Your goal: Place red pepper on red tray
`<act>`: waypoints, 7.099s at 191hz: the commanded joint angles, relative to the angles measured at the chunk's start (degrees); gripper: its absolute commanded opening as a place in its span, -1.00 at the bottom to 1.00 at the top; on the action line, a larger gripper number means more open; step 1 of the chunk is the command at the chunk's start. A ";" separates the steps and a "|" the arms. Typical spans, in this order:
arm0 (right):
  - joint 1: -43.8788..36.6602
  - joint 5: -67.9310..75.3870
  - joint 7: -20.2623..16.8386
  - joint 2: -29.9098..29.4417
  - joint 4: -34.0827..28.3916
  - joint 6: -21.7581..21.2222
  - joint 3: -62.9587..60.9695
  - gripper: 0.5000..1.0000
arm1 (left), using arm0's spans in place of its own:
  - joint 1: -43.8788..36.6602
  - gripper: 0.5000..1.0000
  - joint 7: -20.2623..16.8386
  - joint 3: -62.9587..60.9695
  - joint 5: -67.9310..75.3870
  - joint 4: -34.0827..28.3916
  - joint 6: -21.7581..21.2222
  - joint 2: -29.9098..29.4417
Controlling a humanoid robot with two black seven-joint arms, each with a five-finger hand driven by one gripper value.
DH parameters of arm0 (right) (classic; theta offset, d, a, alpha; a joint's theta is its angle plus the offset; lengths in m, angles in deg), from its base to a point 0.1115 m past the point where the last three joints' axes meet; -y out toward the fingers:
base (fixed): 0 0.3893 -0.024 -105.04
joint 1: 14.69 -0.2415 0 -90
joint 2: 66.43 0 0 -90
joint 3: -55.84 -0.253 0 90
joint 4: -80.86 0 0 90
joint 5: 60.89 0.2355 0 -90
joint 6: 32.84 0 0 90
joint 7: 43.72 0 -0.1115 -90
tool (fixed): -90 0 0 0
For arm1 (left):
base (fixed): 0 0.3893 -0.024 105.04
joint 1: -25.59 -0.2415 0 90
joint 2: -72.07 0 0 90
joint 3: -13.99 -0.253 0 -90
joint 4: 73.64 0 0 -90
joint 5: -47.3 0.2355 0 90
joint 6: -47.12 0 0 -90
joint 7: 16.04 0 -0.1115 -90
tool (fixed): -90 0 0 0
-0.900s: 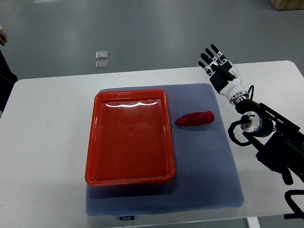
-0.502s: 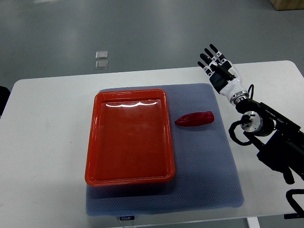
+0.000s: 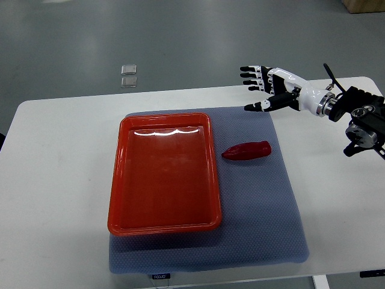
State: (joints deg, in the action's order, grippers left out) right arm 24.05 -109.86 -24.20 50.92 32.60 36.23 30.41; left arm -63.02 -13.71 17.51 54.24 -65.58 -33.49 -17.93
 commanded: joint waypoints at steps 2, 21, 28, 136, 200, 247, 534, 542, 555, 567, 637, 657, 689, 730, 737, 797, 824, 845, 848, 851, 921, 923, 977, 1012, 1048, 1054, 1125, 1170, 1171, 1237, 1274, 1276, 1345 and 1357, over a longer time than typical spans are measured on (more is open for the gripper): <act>-4.54 -10.62 0.17 3.85 -4.92 -0.69 7.76 0.71 | 0.10 1.00 0.05 0.00 0.00 0.11 0.19 0.00; -9.20 -14.67 0.08 4.73 -7.20 -0.25 16.46 0.71 | 0.10 1.00 0.05 -0.09 0.00 0.02 0.19 0.00; -11.22 -15.11 0.08 4.55 -7.12 0.10 19.97 0.71 | 0.10 1.00 0.05 -0.09 0.00 0.02 0.19 0.00; -8.94 -16.16 -0.01 -1.25 -4.13 11.44 25.95 0.69 | 0.19 1.00 0.14 0.00 -0.09 -0.06 0.10 0.00; -7.97 -16.34 -1.68 -1.60 -3.69 13.99 27.98 0.66 | 0.19 1.00 0.14 -0.09 0.00 -0.06 0.10 0.00; -6.74 -18.36 -1.68 -2.30 -2.28 14.08 27.98 0.57 | 0.19 1.00 0.14 -0.09 0.00 -0.06 0.10 0.00; -11.05 -18.80 -3.17 -1.78 -0.61 15.57 27.89 -0.64 | 0.10 1.00 0.14 -0.26 0.00 -0.06 0.01 0.00; -11.93 -18.62 -3.17 -1.87 -0.61 15.40 27.71 -0.63 | 0.10 1.00 0.14 -0.26 0.00 -0.06 0.01 0.00; -13.95 -18.53 -3.35 -2.30 -0.61 15.13 27.63 -0.63 | 0.10 1.00 0.14 -0.26 0.00 -0.06 0.01 0.00; -15.00 -18.10 -3.43 -2.57 -0.61 14.60 27.54 -0.63 | 0.10 1.00 0.14 -0.26 0.00 -0.06 0.01 0.00; -15.71 -13.17 -4.58 -8.54 -0.96 14.25 27.63 -0.62 | 0.10 1.00 0.14 -0.26 0.00 0.02 0.01 0.00; -15.44 -13.09 -4.58 -10.74 -0.96 14.34 27.71 -0.62 | 0.10 1.00 0.14 -0.26 0.00 0.02 0.01 0.00; -15.44 -13.00 -4.75 -14.26 -0.61 14.43 27.80 -0.62 | 0.10 1.00 0.14 -0.35 0.00 0.11 0.10 0.00; -15.36 -11.15 -6.07 -18.04 0.27 14.43 28.15 -0.61 | 0.01 1.00 0.14 -0.44 0.00 0.11 0.19 0.00; -15.36 -11.15 -6.07 -18.65 0.71 14.43 28.15 -0.61 | 0.01 1.00 0.14 -0.44 0.00 0.02 0.19 0.00; -14.04 -11.24 -6.25 -24.10 4.05 14.60 29.38 -0.60 | 0.01 1.00 0.14 -0.44 0.00 0.02 0.19 0.00; -13.07 -11.41 -6.33 -26.21 5.54 14.87 29.73 -0.59 | 0.01 1.00 0.14 -0.35 0.00 0.02 0.19 0.00; -12.72 -11.50 -6.34 -27.09 6.24 14.96 29.73 -0.59 | 0.01 1.00 0.14 -0.35 0.00 0.02 0.19 0.00; -12.72 -11.50 -6.34 -27.18 6.24 14.96 29.73 -0.59 | 0.01 1.00 0.14 -0.35 0.00 0.02 0.19 0.00; -12.72 -11.50 -6.34 -27.18 6.42 14.96 29.73 -0.59 | 0.01 1.00 0.14 -0.35 0.00 0.02 0.19 0.00; -12.63 -11.33 -6.34 -27.27 6.68 15.04 30.26 -0.51 | 0.01 1.00 0.14 -0.44 0.00 0.11 0.19 0.00; -12.63 -11.33 -6.34 -27.27 6.68 15.04 30.35 -0.50 | 0.01 1.00 0.14 -0.44 0.00 0.02 0.19 0.00; -12.54 -11.24 -6.34 -27.27 6.77 15.13 29.91 -0.25 | 0.01 1.00 0.14 -0.35 0.00 0.11 0.19 0.00; -12.54 -11.24 -6.34 -27.27 6.95 15.13 29.56 0.02 | 0.01 1.00 0.14 -0.44 0.00 0.02 0.19 0.00; -12.63 -11.15 -6.34 -26.91 7.04 14.87 29.38 0.06 | 0.01 1.00 0.14 -0.44 0.00 0.11 0.19 0.00; -12.72 -11.15 -6.34 -26.74 7.04 14.60 29.30 0.10 | 0.01 1.00 0.14 -0.44 0.00 0.02 0.19 0.00; -15.18 -5.61 -6.25 -21.64 7.04 12.23 20.95 0.20 | 0.01 1.00 0.14 -0.44 0.00 0.11 0.19 0.00; -10.26 1.77 -5.54 -18.65 6.95 12.67 4.51 0.34 | 0.01 1.00 0.14 -0.44 0.00 0.11 0.28 0.00; -9.82 2.12 -5.54 -18.65 7.03 12.76 3.47 0.37 | 0.01 1.00 0.14 -0.44 0.09 0.11 0.28 0.00; 3.54 21.98 -5.54 -19.53 7.21 12.85 -21.86 0.50 | 0.01 1.00 0.14 -0.44 0.00 0.82 0.28 0.00; 9.08 42.20 -5.37 -19.53 9.23 12.06 -26.52 0.65 | 0.01 1.00 0.14 -0.44 0.00 1.43 0.19 0.00; 9.25 42.99 -5.37 -19.53 9.50 12.06 -26.52 0.65 | 0.01 1.00 0.14 -0.44 0.00 1.43 0.19 0.00; 12.24 49.49 -0.01 -20.41 13.63 0.98 -26.60 0.67 | 0.01 1.00 0.22 -0.44 0.00 1.43 0.28 0.00; 12.24 49.49 -0.01 -20.41 13.63 0.89 -26.60 0.67 | 0.01 1.00 0.22 -0.44 0.00 1.43 0.28 0.00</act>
State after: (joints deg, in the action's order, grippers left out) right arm 36.23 -60.38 -24.28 30.64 46.17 37.51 3.86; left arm -63.01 -13.52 17.07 54.24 -64.15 -33.27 -17.93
